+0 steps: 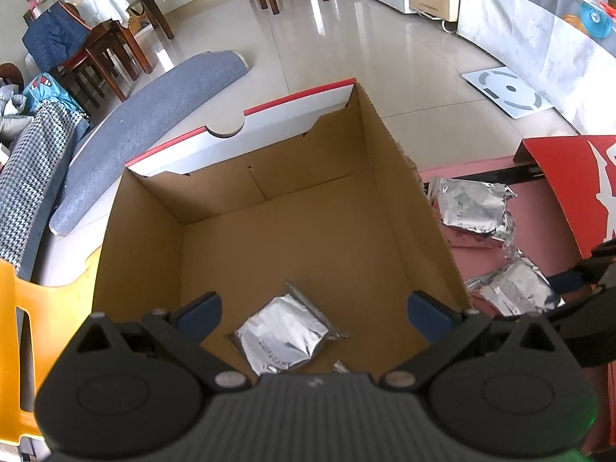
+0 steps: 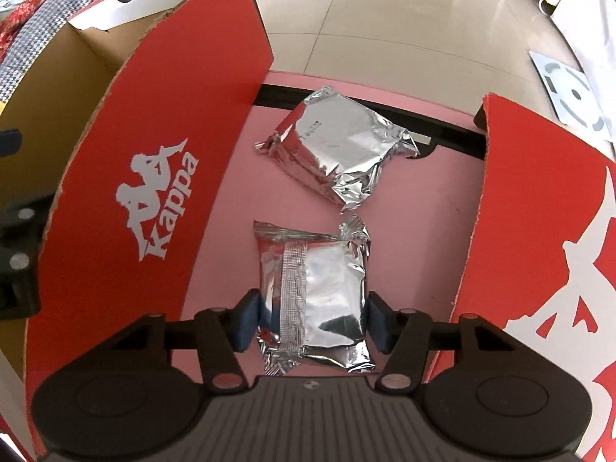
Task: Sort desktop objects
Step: 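Close the right tool fingers on the silver foil packet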
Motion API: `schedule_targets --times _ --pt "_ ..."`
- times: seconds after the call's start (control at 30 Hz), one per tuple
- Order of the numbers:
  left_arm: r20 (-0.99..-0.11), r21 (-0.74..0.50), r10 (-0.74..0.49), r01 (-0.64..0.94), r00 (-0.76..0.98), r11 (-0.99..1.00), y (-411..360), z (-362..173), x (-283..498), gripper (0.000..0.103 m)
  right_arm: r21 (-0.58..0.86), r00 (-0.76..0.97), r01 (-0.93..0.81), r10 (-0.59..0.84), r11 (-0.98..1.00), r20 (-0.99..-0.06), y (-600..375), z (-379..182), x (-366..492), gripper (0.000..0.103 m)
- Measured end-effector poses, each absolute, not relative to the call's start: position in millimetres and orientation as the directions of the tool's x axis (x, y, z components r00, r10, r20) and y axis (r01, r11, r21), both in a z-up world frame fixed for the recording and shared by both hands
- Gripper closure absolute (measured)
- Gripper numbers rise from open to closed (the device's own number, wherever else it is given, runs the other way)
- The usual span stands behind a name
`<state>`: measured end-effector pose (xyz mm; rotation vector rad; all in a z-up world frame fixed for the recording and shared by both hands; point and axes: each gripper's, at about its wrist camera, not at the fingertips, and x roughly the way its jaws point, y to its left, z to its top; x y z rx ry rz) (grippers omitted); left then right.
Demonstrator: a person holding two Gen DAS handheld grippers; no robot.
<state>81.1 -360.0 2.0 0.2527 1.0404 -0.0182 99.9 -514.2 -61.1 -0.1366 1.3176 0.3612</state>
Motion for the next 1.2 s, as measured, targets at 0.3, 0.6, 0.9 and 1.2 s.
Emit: schedule_targets --times 0.3,0.6,0.9,1.2 --pt "-0.849 0.196 0.098 0.138 0.519 0.971 -359.8 4.7 80.6 0.000 0.113 0.262 -0.317 0.201 0.942 -0.944 -518.6 -40.0 100.3 0.047" --pt "-0.839 0.186 0.087 0.132 0.537 0.974 -356.3 10.2 80.4 0.000 0.105 0.304 -0.291 0.196 0.951 -0.932 -519.0 -25.5 101.0 0.047" --pt "-0.836 0.196 0.092 0.139 0.540 0.971 -356.0 9.4 78.7 0.000 0.155 0.389 -0.253 0.248 0.955 -0.887 -520.5 3.3 114.3 0.047" --pt "-0.835 0.189 0.089 0.131 0.543 0.973 -350.7 9.6 78.0 0.000 0.186 0.421 -0.276 0.293 0.943 -0.859 -505.8 20.3 113.2 0.047"
